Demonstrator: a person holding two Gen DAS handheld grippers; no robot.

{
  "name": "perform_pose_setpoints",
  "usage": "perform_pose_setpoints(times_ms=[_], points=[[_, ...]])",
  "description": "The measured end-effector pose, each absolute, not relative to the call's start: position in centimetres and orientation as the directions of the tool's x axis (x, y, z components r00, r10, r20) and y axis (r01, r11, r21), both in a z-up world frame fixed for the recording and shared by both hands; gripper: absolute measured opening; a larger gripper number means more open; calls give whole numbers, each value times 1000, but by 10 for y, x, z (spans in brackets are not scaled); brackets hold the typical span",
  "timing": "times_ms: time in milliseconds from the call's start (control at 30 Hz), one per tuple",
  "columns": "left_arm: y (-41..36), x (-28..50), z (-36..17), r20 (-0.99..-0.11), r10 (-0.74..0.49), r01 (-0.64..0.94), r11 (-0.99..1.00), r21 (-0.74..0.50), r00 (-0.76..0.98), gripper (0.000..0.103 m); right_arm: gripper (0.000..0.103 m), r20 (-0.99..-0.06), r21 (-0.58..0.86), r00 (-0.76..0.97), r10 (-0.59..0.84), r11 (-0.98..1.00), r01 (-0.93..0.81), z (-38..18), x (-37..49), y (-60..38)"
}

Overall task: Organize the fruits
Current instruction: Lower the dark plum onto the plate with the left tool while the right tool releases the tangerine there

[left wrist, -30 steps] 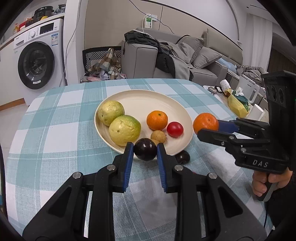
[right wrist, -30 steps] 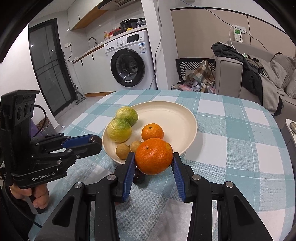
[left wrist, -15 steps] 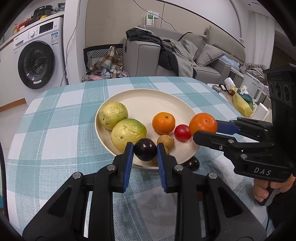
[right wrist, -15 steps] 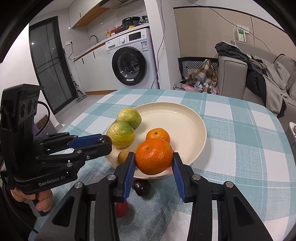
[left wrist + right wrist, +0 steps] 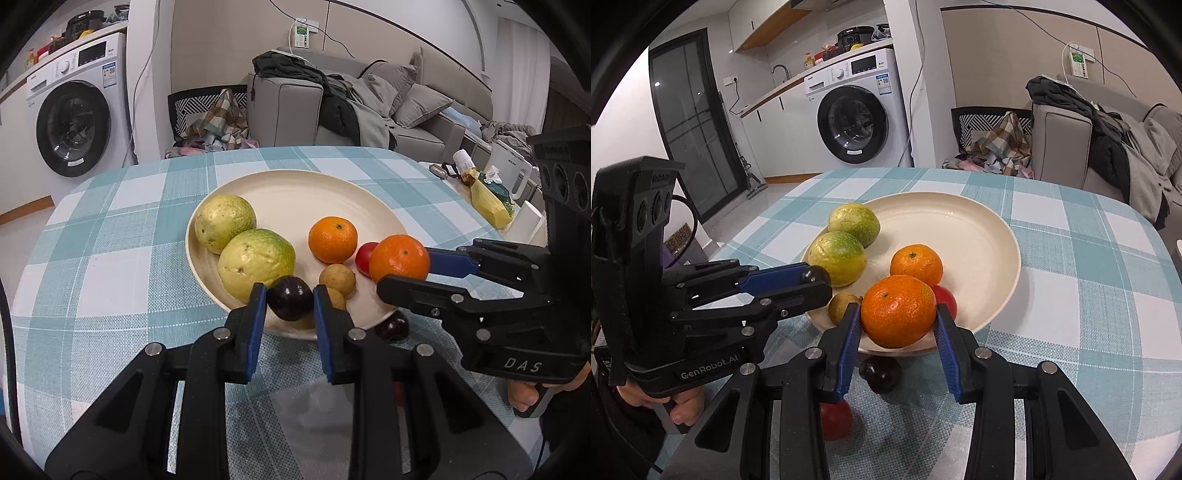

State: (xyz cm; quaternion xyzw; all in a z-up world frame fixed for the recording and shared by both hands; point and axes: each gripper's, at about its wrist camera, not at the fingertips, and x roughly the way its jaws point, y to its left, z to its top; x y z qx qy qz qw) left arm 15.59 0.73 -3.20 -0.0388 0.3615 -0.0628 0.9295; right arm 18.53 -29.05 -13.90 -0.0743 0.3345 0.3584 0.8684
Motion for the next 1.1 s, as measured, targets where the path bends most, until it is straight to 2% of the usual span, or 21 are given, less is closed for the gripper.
perform_pose_setpoints(times_ms=[1100], points=[[11, 164, -34, -668, -109, 52, 993, -105, 736, 23, 43, -651, 67, 533, 540, 741, -668, -143, 183, -287]])
